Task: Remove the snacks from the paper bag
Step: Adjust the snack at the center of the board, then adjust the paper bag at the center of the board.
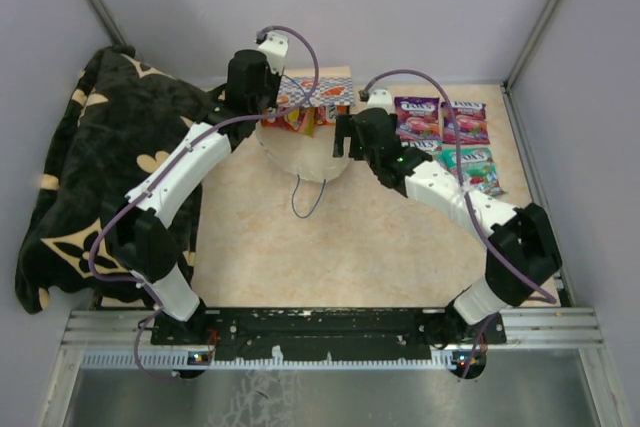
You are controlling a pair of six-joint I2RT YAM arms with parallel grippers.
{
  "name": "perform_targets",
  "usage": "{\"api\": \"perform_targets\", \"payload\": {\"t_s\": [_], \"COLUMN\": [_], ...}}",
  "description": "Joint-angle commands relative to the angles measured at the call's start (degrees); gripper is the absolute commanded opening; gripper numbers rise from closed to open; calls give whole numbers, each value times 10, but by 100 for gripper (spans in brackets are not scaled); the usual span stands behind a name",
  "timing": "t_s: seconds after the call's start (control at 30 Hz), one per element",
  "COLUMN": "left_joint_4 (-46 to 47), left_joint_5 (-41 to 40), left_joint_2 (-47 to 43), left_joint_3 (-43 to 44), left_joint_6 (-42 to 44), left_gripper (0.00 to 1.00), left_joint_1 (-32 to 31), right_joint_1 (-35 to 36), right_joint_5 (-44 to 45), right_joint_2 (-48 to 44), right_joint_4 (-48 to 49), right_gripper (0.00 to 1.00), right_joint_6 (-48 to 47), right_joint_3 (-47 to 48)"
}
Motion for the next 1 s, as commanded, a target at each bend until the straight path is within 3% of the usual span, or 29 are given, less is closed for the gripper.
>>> {"api": "perform_targets", "payload": {"t_s": [0.0,0.17,0.57,0.8,0.97], "left_joint_4": [5,4,2,-3,25], "left_joint_5": [-9,-10,-14,-32,-70], "left_joint_2": [-18,-22,-20,-28,-74], "left_joint_3": [9,7,1,-7,-51], "left_joint_6": [4,7,2,-6,-13], "left_gripper": [0,0,0,0,0], "left_joint_1": [-3,-3,-3,-3,-15], "right_joint_1": [6,5,-37,-45,-56], "right_joint_5": [131,137,48,-19,-173], "right_joint_2": [52,118,179,192,213], "right_joint_4": [12,43,134,184,222], "right_gripper": [89,80,0,0,0], "right_joint_6": [-100,-144,-169,-209,-247], "right_joint_3": [64,94,99,96,106]}}
